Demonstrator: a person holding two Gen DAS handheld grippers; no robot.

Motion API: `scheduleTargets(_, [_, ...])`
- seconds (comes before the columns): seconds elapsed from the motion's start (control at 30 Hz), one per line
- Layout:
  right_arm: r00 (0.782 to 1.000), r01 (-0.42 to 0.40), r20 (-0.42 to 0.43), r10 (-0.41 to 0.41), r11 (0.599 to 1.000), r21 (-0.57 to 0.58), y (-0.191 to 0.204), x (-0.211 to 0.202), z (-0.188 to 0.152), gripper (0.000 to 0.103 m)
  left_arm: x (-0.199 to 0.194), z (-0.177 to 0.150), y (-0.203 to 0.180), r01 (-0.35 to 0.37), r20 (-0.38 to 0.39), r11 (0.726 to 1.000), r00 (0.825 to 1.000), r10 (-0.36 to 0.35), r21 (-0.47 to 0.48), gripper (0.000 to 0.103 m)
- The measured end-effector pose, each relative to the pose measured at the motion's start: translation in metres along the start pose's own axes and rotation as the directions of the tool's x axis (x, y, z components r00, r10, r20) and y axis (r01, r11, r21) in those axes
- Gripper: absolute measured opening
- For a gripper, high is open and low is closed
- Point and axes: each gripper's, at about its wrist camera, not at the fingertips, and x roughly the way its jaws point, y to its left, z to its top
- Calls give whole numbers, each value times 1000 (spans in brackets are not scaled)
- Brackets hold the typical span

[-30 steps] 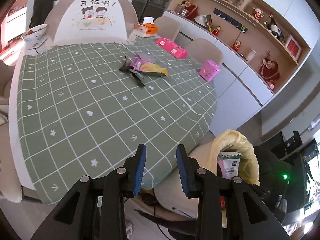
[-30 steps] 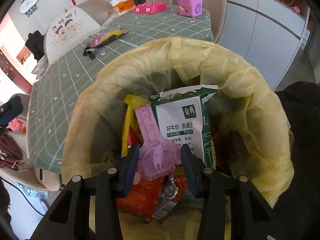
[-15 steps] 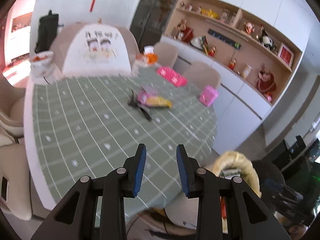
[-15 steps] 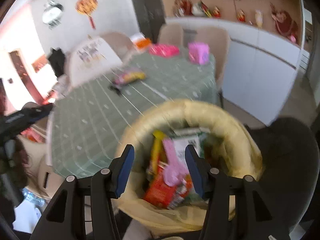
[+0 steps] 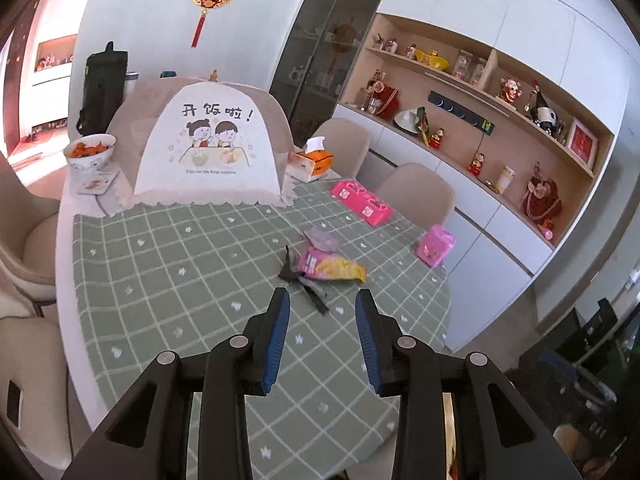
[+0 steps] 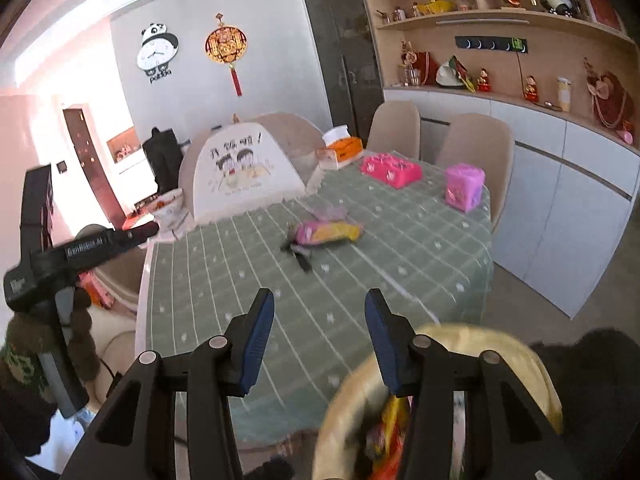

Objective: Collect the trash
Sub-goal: 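Move both open tools back toward the remaining wrappers on the tablecloth, then grasp the pink chip bag with the left tool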

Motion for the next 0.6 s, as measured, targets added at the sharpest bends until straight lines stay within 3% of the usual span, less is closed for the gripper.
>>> scheduleTargets(0.1, [999, 18, 34, -18, 1000, -6, 5, 22, 23, 45, 24, 15, 9, 26, 5, 999, 1000, -26, 24, 46])
scheduleTargets(0.2, [998, 10, 57, -12, 1000, 20, 6, 48, 37, 45, 62, 25, 19, 111, -51, 992, 993, -108, 61, 59])
scheduleTargets(0.4, [997, 56, 43, -59, 995, 79, 3, 103, 51, 45, 154, 34, 41, 82, -170, 996, 982, -76, 30, 59])
scheduleTargets(0.6, [992, 126, -25, -124, 984, 124, -13, 153, 58, 45, 242, 38, 45, 102, -301, 995, 949, -93, 12, 59])
